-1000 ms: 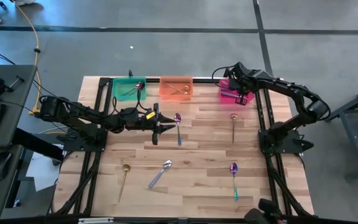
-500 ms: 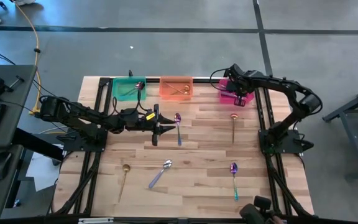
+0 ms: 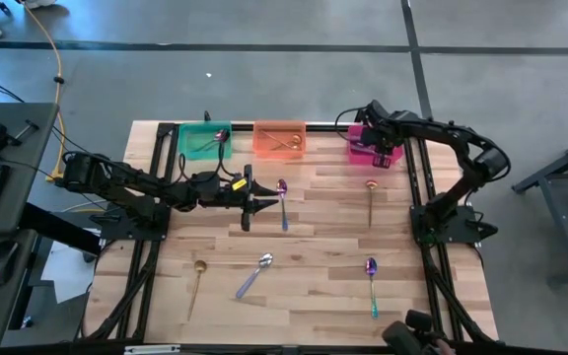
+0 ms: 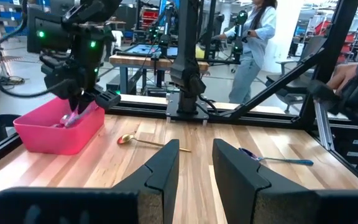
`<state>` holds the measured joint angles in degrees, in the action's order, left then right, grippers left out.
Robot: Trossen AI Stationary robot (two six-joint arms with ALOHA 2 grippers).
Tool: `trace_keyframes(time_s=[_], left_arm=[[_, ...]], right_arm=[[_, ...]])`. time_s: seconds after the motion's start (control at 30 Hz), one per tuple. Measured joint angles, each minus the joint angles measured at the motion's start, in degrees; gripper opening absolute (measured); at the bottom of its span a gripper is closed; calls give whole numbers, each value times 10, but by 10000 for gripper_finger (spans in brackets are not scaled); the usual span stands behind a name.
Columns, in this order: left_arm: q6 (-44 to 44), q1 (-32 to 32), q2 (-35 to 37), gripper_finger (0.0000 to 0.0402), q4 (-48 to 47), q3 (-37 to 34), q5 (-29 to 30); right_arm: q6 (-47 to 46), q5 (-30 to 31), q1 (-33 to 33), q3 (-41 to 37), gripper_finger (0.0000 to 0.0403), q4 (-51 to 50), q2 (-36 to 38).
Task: Sort silverware by color (type)
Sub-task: Put the purple spoon into the red bin, then put the blue spoon into the orange bin
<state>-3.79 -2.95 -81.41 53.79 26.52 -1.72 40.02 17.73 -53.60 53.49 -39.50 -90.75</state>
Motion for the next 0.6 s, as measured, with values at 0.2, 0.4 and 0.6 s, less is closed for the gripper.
trace_keyframes(time_s=[0.2,0.4,0.6], left_arm=[[0,-4,0,90,0,0,0],[0,-4,0,90,-3,0,0],[5,14,0,90,-31,1,9]], right_arm=[[-15,2,0,0,65,0,63],[-86,-106,0,0,66,-6,142],[-150,-297,0,0,27,25,192]])
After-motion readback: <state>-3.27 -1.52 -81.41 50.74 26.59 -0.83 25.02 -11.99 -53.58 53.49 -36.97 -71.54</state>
